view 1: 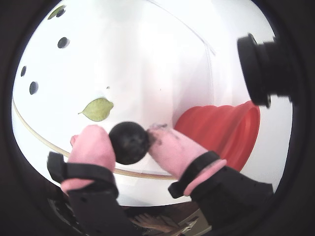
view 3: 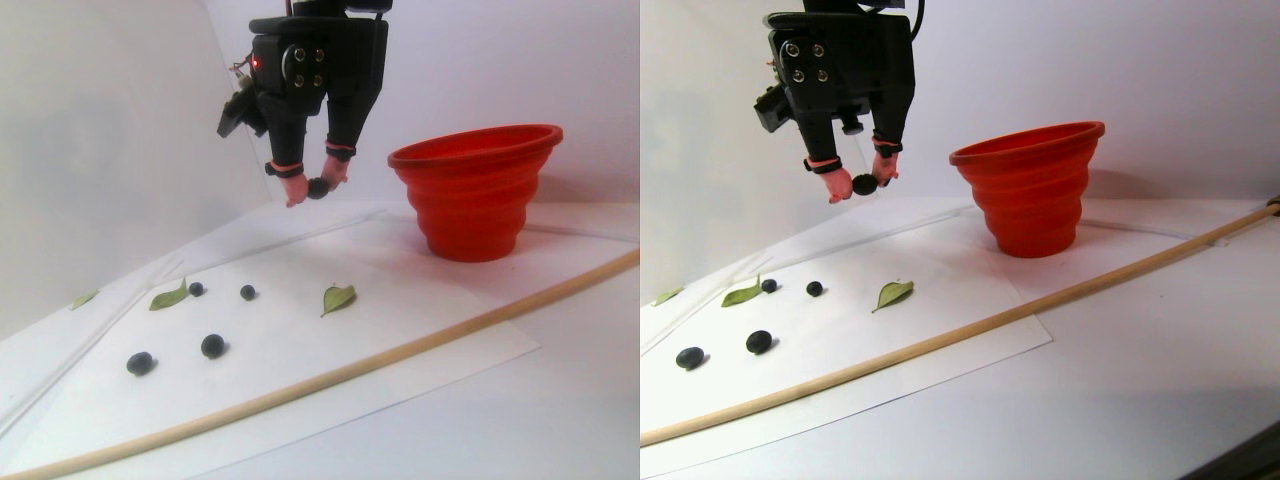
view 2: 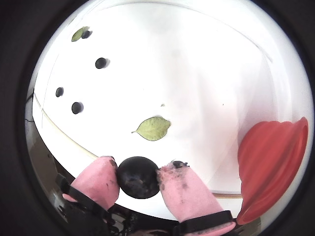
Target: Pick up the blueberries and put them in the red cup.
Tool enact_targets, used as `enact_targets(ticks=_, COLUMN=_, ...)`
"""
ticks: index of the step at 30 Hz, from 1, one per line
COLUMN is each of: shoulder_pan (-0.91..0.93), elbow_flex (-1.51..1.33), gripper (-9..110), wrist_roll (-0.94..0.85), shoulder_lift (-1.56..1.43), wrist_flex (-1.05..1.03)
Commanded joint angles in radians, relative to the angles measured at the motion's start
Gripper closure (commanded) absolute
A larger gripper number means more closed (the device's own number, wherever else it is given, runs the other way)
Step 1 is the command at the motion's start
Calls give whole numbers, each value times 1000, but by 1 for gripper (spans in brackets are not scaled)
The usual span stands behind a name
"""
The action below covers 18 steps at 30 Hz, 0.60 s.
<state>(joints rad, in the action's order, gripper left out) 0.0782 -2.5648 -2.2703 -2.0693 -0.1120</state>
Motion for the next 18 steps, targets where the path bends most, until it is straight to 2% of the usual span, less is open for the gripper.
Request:
enact_targets(ticks=1, shoulder_pan=11, elbow_flex=11, gripper=87, wrist_roll=6, shoulder_lift=-138, wrist_flex=-55)
enact_targets(ticks=18, shoulder_pan=89, elbow_flex=31, gripper=87, wrist_roll=11, shoulder_lift=-330, wrist_flex=-201)
